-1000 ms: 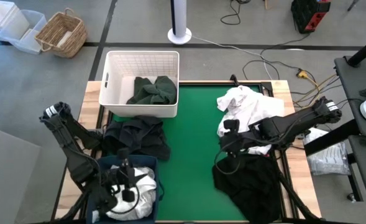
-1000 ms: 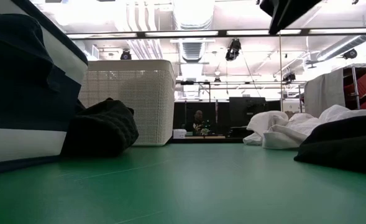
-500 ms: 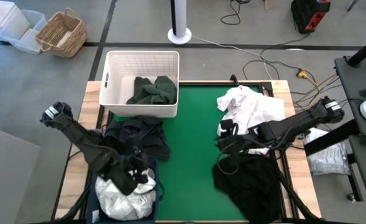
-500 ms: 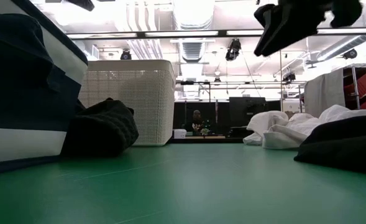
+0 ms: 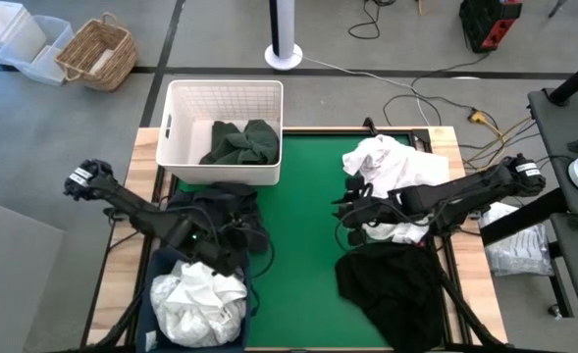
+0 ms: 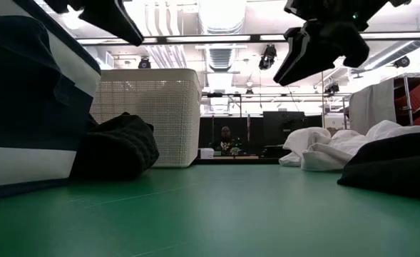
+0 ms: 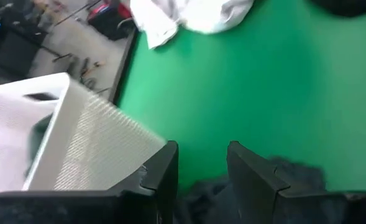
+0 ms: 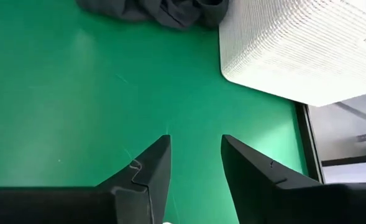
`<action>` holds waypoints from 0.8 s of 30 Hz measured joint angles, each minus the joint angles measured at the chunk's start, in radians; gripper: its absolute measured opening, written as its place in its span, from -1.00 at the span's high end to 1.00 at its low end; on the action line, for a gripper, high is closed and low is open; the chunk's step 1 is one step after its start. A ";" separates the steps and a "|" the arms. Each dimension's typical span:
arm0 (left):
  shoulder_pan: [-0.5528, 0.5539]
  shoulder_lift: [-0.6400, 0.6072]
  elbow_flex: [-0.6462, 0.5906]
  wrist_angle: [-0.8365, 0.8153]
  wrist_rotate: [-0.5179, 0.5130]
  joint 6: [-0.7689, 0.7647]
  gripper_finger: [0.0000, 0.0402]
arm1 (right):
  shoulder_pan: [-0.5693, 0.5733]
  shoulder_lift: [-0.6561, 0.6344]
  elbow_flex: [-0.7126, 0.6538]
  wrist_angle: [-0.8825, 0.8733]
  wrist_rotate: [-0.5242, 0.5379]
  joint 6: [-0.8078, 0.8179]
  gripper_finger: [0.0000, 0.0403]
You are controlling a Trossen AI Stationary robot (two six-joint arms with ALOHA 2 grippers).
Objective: Sort clothes
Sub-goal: Put the black shorts into the white bin
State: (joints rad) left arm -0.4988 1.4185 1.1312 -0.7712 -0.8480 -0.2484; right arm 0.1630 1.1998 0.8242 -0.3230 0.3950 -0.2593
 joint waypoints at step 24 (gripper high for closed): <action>0.013 -0.046 -0.016 0.150 0.152 0.160 0.42 | 0.019 -0.164 0.000 -0.439 0.027 0.673 0.06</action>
State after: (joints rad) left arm -0.4862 1.3724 1.1152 -0.6209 -0.6960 -0.0885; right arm 0.1825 1.0359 0.8242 -0.7622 0.4221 0.4137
